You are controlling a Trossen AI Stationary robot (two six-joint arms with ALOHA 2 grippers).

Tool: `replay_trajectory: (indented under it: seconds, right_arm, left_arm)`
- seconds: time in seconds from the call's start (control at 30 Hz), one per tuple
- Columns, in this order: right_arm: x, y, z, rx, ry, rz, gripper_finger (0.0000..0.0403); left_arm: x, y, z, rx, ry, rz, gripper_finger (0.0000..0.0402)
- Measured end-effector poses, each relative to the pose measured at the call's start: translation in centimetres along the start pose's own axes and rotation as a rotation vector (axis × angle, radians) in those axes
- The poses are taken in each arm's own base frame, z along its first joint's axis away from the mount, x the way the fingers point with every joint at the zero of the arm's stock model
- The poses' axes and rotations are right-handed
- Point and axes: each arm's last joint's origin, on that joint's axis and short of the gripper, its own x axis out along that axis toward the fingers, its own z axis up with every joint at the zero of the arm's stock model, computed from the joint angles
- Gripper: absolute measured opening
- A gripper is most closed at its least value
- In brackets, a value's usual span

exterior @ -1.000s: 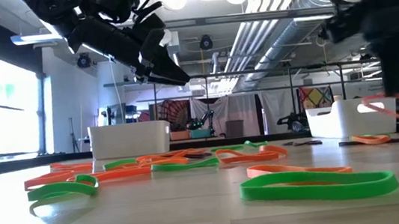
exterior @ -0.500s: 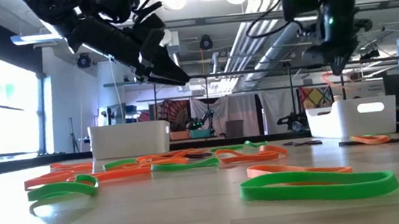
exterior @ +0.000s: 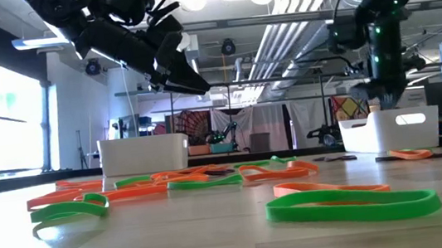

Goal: Sort rubber bands into baskets
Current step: Put the orange rubber band into the top right white bin

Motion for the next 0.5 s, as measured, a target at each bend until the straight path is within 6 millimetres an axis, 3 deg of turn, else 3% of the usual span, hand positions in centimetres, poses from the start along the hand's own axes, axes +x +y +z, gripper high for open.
replay_trajectory:
  seconds: [0.27,0.5]
  right_arm:
    - [-0.2,0.1,0.5,-0.002,-0.032,0.016,0.0]
    - [-2.2,0.1,1.6,-0.081,-0.083,-0.023,0.0]
  left_arm:
    - [0.0,-0.1,0.0,0.011,0.0,0.0,0.0115]
    - [0.0,-0.1,-0.3,0.067,0.027,-0.003,0.0019]
